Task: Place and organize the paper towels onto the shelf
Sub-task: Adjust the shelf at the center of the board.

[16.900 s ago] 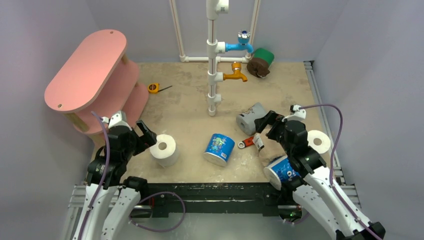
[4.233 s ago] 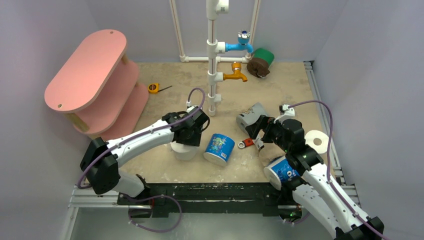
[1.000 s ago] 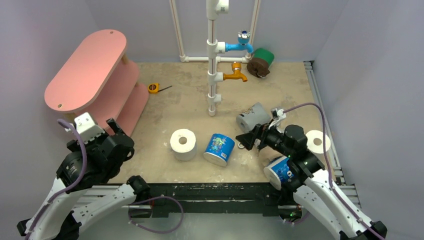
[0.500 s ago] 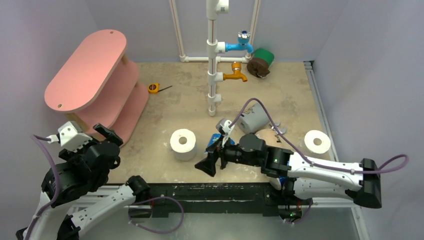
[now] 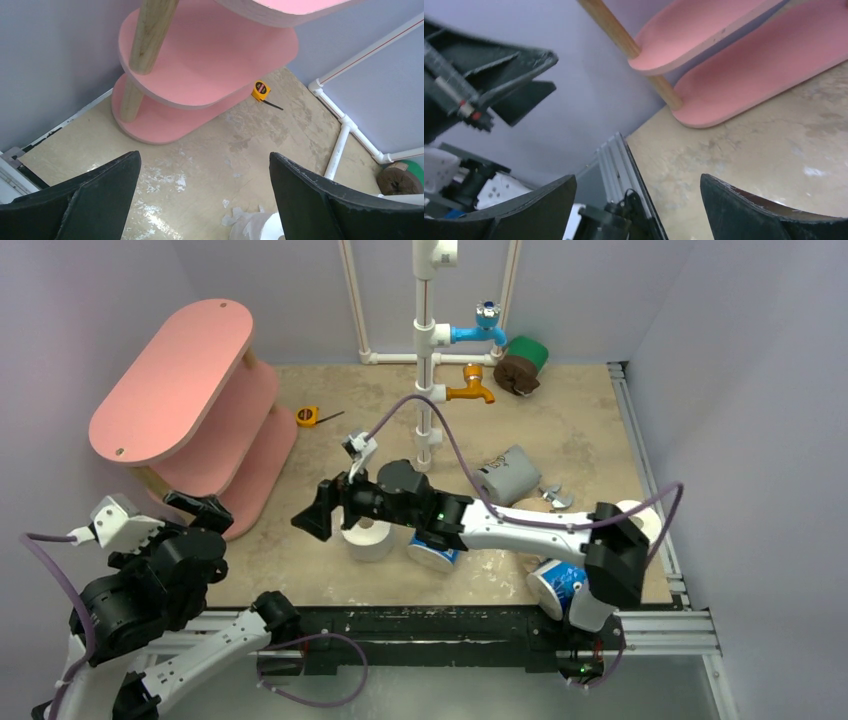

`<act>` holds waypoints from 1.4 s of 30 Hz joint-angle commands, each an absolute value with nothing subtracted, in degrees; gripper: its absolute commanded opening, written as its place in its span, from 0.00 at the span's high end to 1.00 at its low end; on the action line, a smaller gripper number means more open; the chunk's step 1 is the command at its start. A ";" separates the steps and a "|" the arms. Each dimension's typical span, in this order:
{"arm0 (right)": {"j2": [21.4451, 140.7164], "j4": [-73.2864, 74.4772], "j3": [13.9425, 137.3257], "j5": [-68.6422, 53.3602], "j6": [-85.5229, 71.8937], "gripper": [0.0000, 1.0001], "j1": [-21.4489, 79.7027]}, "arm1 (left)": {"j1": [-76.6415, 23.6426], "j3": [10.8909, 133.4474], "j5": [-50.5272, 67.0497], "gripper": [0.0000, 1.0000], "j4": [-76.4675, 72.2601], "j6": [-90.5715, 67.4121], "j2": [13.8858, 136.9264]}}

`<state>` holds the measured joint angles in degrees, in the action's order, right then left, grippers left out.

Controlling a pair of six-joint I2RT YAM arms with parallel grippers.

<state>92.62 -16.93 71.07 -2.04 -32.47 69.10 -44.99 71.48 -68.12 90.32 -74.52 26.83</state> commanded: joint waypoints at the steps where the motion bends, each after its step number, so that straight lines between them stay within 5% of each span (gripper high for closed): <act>1: 102.44 -24.14 81.05 -10.38 -44.74 0.05 64.30 | -44.74 72.82 -71.66 0.01 102.57 -75.32 28.39; 19: 137.87 -8.22 125.21 -7.18 -64.46 0.11 59.55 | -44.78 75.35 -71.04 0.02 98.21 -69.73 28.53; 42: 153.73 -22.95 142.28 -2.15 -78.41 0.24 59.13 | -44.78 68.71 -67.63 0.05 93.29 -68.22 21.48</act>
